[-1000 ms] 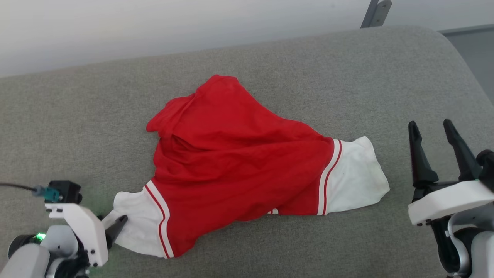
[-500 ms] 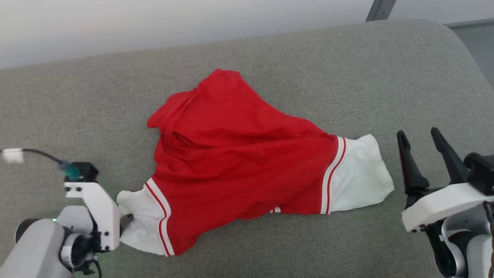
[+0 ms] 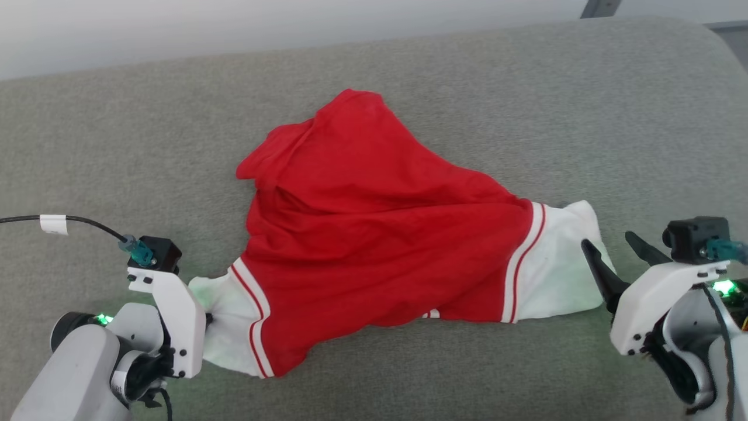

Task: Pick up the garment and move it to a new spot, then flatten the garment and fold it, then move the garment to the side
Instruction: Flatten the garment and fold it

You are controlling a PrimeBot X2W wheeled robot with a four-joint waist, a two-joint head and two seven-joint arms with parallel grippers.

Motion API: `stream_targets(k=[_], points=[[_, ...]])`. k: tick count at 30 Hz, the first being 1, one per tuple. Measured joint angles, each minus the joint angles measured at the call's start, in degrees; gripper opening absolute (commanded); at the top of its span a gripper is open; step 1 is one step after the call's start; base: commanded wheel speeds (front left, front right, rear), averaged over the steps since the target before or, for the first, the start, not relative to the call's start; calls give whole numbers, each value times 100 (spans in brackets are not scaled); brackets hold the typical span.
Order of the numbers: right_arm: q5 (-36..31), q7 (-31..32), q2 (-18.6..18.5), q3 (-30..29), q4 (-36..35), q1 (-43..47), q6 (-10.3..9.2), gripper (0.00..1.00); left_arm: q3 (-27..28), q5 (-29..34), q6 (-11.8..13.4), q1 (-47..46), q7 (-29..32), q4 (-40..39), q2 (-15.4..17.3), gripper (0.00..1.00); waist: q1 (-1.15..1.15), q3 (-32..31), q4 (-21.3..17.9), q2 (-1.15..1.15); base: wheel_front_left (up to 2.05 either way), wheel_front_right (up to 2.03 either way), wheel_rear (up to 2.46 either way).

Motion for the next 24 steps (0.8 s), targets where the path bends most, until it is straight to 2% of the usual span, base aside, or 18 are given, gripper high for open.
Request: stream_targets(k=[4, 8, 16, 18, 21, 22, 23, 24], points=[[337, 381, -425, 291, 667, -346, 1, 100, -16, -77, -58, -98, -114, 27, -79, 0, 0, 97, 160, 0, 0, 0, 0], [593, 695, -673, 615, 1281, -539, 0, 100, -31, -116, -109, -180, -194, 54, -155, 0, 0, 183, 294, 0, 0, 0, 0], [1281, 1566, -843, 965, 2276, -1165, 2, 100, -66, -185, -181, -298, -332, 186, -240, 0, 0, 286, 477, 0, 0, 0, 0], [1362, 1851, -866, 1049, 2385, -1313, 1, 100, -67, -203, -197, -309, -376, 221, -258, 0, 0, 289, 507, 0, 0, 0, 0], [1482, 1964, -898, 1085, 2458, -1387, 1, 100, -78, -207, -202, -329, -386, 247, -264, 0, 0, 285, 523, 0, 0, 0, 0], [1518, 2040, -920, 1137, 2477, -1429, 1, 76, -86, -208, -205, -332, -423, 263, -266, 0, 0, 281, 533, 0, 0, 0, 0], [1550, 2135, -961, 1239, 2466, -1478, -2, 0, -89, -212, -209, -339, -425, 278, -272, 0, 0, 275, 541, 0, 0, 0, 0], [1636, 2187, -988, 1267, 2460, -1493, -9, 0, -94, -213, -210, -353, -426, 292, -277, 0, 0, 268, 549, 0, 0, 0, 0]])
